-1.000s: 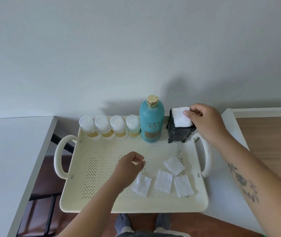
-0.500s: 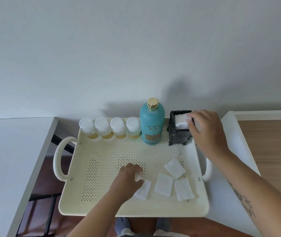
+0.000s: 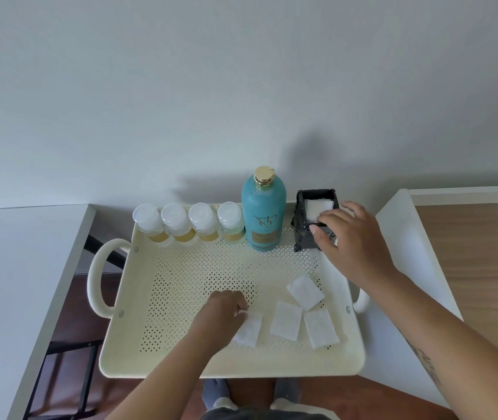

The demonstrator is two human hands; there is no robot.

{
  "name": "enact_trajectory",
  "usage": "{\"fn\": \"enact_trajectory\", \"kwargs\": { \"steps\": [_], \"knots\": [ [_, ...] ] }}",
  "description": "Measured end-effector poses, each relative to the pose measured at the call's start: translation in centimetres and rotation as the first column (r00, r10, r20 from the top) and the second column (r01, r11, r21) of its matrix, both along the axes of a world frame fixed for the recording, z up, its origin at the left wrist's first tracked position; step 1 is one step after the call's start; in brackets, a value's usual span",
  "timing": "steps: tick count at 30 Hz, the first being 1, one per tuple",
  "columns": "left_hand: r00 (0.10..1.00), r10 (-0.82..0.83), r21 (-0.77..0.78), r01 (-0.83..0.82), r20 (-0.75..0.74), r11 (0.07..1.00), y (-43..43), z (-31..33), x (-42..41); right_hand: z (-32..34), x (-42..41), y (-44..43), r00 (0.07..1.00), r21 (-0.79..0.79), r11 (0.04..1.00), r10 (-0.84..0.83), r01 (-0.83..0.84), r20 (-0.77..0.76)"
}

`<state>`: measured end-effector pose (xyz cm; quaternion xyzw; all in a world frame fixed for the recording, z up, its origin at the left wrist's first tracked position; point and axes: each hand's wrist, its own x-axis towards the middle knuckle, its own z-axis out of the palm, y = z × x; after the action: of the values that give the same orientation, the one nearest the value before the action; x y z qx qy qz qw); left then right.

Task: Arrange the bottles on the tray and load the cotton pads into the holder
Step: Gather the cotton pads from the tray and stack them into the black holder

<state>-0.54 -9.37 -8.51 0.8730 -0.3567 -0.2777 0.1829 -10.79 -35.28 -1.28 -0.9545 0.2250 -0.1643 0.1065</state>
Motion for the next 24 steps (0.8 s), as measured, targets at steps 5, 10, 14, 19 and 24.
{"fn": "enact_trajectory", "kwargs": {
  "steps": [5, 10, 14, 19, 24],
  "knots": [
    [0.993, 0.099, -0.116, -0.107, -0.071, 0.988, -0.2, 1.5, 0.4, 0.0, 0.1, -0.1, 1.0, 0.043, 0.999, -0.023, 0.024, -0.013],
    [0.941, 0.211, -0.227, -0.273, -0.264, 0.935, -1.5, 4.5, 1.1, 0.5, -0.4, 0.4, 0.985, 0.022, 1.0, 0.015, -0.019, 0.173],
    [0.856, 0.197, -0.309, -0.374, -0.477, 0.874, -3.2, 6.7, 1.3, 1.6, -1.5, 2.8, 0.949, 0.079, 0.995, 0.034, -0.062, 0.314],
    [0.78, 0.106, -0.394, -0.423, -0.617, 0.816, -5.6, 8.5, 1.1, 2.8, -2.2, 6.2, 0.979, 0.773, 0.633, -0.177, 0.036, 0.099],
    [0.78, 0.064, -0.426, -0.405, -0.622, 0.809, -7.2, 8.6, 0.9, 2.2, -2.8, 5.8, 0.983, 0.894, 0.442, -0.184, 0.069, 0.015]
  ]
}}
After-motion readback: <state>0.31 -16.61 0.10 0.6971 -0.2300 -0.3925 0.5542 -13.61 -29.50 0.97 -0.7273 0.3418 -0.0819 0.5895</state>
